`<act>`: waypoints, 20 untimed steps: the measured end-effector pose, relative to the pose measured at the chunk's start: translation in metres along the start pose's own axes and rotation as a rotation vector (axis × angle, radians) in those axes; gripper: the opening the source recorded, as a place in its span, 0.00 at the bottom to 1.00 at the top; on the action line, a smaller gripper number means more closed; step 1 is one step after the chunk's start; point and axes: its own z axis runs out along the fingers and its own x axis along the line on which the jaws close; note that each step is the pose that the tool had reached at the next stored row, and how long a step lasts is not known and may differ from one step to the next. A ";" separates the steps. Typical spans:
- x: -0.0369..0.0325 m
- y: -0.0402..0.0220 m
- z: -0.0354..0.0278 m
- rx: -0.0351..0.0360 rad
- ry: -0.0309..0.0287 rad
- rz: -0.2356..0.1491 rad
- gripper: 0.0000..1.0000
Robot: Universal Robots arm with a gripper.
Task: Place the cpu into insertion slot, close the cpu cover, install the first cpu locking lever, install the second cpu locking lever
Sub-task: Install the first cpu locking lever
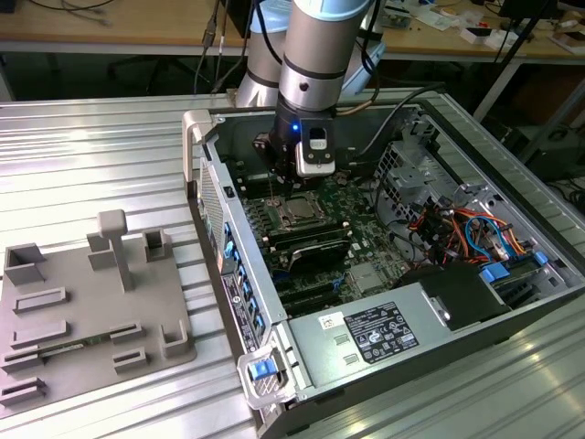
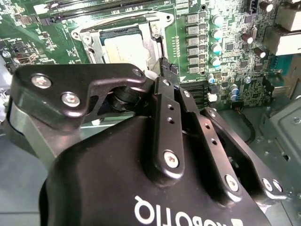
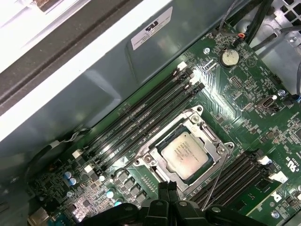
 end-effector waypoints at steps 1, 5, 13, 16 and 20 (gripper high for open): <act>0.0007 -0.0006 0.0000 -0.0002 0.0002 -0.004 0.11; 0.0009 -0.0007 -0.0001 -0.0023 0.0022 -0.060 0.11; 0.0020 -0.0017 -0.0037 -0.0057 0.0056 -0.146 0.11; 0.0075 -0.0063 -0.0039 -0.0122 0.0108 -0.190 0.11; 0.0076 -0.0064 -0.0034 -0.0165 0.0153 -0.290 0.11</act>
